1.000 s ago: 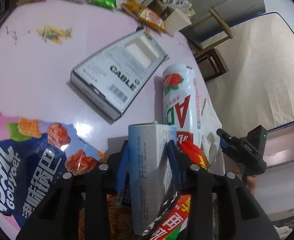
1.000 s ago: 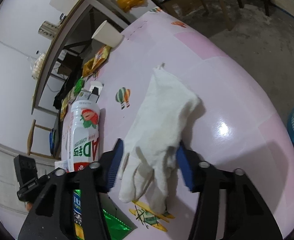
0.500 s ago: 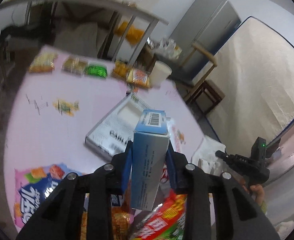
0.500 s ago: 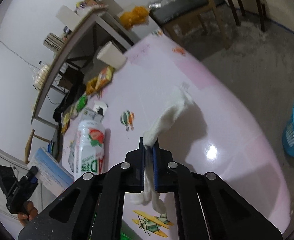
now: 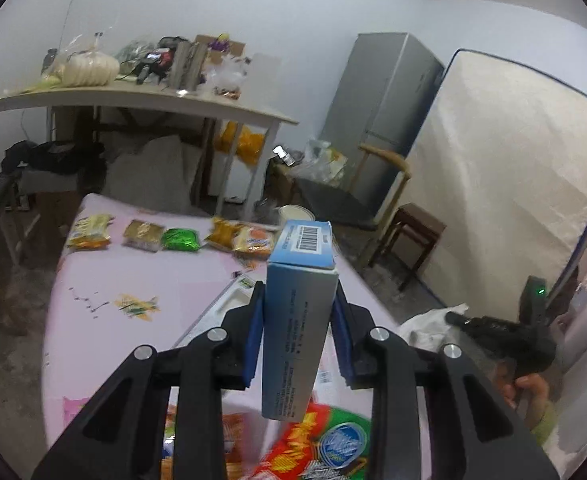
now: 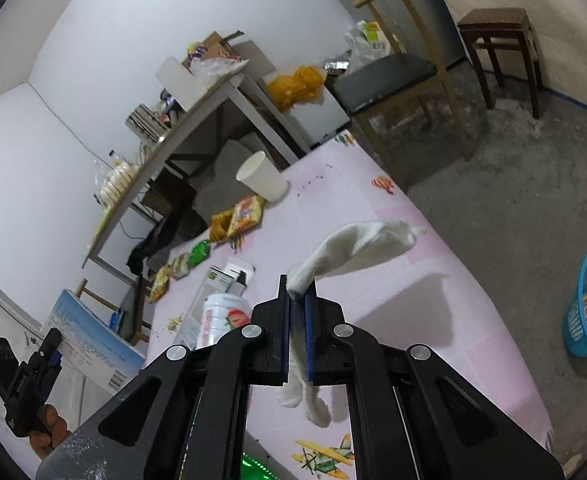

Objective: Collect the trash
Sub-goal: 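Carry the cloth and box to the wastebasket and open both grippers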

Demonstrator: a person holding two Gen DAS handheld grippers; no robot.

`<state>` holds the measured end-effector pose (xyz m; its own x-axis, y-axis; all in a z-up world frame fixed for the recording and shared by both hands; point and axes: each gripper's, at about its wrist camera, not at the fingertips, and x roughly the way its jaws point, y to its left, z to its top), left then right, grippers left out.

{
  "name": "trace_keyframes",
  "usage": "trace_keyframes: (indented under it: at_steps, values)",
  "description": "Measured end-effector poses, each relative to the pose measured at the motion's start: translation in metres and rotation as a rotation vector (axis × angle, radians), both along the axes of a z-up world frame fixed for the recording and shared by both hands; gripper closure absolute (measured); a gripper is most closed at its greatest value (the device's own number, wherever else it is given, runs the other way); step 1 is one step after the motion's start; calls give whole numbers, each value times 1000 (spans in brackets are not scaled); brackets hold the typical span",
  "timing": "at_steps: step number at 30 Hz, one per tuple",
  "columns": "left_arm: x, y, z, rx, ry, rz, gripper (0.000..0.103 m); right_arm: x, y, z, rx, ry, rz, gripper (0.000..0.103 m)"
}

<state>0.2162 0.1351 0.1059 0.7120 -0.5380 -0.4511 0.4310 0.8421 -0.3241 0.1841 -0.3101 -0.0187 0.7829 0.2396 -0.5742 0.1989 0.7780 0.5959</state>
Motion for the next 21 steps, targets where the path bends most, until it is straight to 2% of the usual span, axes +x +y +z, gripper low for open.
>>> trace_keyframes:
  at_steps: [5, 11, 16, 21]
  values:
    - [-14, -31, 21, -45, -30, -56, 73, -21, -14, 10, 20, -43, -15, 98]
    - [-31, -104, 38, -54, -36, -190, 73, -61, -51, 20, 28, -89, -92, 98]
    - [-37, -193, 32, -42, 9, -328, 73, -104, -100, 17, 25, -89, -210, 98]
    - [-37, -305, 3, 18, 98, -453, 73, -149, -160, -6, 27, -31, -361, 98]
